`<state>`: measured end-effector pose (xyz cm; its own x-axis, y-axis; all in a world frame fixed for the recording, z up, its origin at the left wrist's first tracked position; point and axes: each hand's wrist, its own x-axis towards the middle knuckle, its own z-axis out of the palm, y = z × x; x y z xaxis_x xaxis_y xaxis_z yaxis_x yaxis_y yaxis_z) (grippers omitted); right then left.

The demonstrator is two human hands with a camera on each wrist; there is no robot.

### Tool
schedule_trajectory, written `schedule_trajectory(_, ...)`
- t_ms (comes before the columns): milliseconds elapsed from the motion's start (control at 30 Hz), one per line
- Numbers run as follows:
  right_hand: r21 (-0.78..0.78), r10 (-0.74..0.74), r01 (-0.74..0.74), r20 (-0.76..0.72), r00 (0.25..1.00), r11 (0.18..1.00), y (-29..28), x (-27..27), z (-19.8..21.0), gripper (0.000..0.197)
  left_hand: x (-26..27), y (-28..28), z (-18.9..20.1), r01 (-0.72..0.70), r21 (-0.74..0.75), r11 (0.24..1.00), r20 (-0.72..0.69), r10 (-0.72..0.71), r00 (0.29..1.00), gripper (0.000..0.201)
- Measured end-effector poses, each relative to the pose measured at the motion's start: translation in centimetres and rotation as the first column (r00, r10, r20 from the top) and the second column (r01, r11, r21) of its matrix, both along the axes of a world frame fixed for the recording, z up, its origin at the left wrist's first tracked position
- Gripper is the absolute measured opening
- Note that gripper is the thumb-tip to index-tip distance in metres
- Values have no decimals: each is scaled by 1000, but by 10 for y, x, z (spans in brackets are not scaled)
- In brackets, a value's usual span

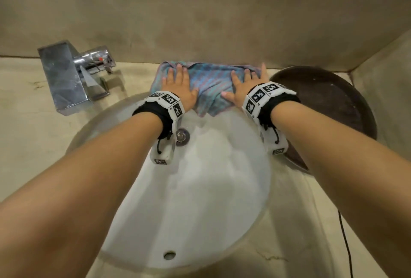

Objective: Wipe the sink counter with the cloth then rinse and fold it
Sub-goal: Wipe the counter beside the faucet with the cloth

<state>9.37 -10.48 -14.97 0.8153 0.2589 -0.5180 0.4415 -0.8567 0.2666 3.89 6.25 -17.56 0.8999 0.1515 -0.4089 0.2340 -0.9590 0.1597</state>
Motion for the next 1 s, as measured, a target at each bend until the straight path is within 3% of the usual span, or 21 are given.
schedule_trajectory(400, -68, -20, 22, 36, 999, 997, -25, 7, -9, 87, 9, -26, -8, 65, 28, 997, 13, -66, 998, 69)
schedule_trajectory(700, -157, 119, -107, 68, 991, 982, -32, -9, -8, 83, 10, -20, -2, 105, 23, 994, -17, -105, 994, 70)
schedule_trajectory(900, -258, 200, -179, 57, 978, 949, -29, -40, -6, 59, 1, -18, 7, 220, 54, 974, -55, -217, 975, 70)
schedule_trajectory(1000, -234, 165, -151, 38, 986, 960, -30, -61, 7, 61, -3, -19, 10, 278, 53, 959, -69, -274, 959, 68)
